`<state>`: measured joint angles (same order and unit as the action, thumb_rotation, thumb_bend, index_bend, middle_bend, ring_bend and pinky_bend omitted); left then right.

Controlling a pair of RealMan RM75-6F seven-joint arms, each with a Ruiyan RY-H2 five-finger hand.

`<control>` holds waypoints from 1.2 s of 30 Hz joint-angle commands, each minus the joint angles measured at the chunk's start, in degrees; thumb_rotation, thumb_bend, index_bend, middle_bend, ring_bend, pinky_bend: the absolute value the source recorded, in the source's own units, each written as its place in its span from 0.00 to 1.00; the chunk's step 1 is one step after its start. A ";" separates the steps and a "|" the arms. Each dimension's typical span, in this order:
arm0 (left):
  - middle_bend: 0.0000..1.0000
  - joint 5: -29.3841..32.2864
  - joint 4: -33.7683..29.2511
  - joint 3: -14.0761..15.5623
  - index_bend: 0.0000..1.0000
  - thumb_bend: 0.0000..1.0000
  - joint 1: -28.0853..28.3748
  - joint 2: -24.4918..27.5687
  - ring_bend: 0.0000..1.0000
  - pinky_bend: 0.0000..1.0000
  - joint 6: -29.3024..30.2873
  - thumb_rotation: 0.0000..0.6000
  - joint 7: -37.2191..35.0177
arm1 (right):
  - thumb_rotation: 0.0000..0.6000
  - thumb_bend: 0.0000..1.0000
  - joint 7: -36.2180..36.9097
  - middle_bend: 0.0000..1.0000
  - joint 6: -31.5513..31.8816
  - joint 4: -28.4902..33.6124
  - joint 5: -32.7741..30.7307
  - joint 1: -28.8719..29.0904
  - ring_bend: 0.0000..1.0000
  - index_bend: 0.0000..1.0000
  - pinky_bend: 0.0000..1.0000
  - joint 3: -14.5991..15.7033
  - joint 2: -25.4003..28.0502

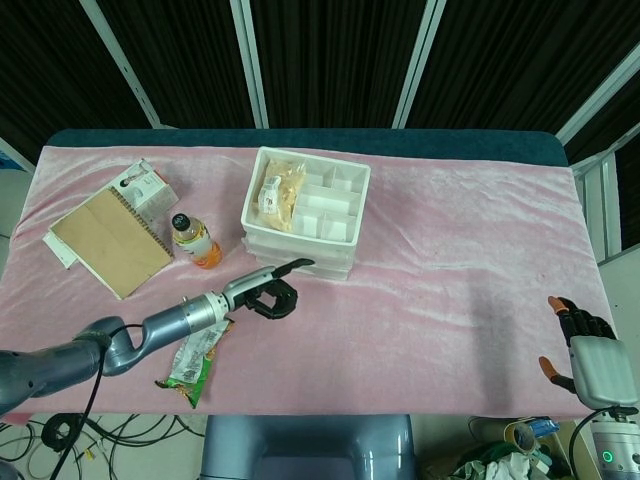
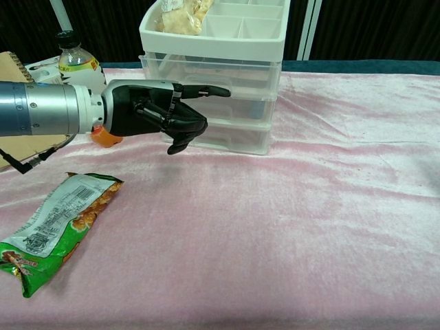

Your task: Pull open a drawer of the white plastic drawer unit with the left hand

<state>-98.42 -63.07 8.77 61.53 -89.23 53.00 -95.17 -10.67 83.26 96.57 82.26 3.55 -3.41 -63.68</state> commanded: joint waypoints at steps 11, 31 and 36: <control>0.69 -1.70 -1.12 2.11 0.00 0.47 -0.33 1.08 0.67 0.69 1.77 1.00 0.52 | 1.00 0.19 -0.28 0.12 0.04 0.00 -0.02 -0.01 0.19 0.14 0.20 0.00 -0.10; 0.70 -4.94 -4.50 5.56 0.00 0.47 -1.39 3.36 0.67 0.69 5.88 1.00 3.70 | 1.00 0.19 -0.55 0.12 -0.01 0.04 -0.09 0.01 0.19 0.14 0.20 0.02 -0.18; 0.70 -6.50 -5.35 6.60 0.00 0.47 -1.42 4.55 0.67 0.69 7.93 1.00 3.54 | 1.00 0.19 -0.69 0.12 0.07 0.08 -0.19 -0.02 0.19 0.14 0.20 -0.02 -0.21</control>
<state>-104.65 -68.07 15.08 60.21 -84.94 60.70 -91.68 -11.36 83.32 96.64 82.07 3.53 -3.43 -63.89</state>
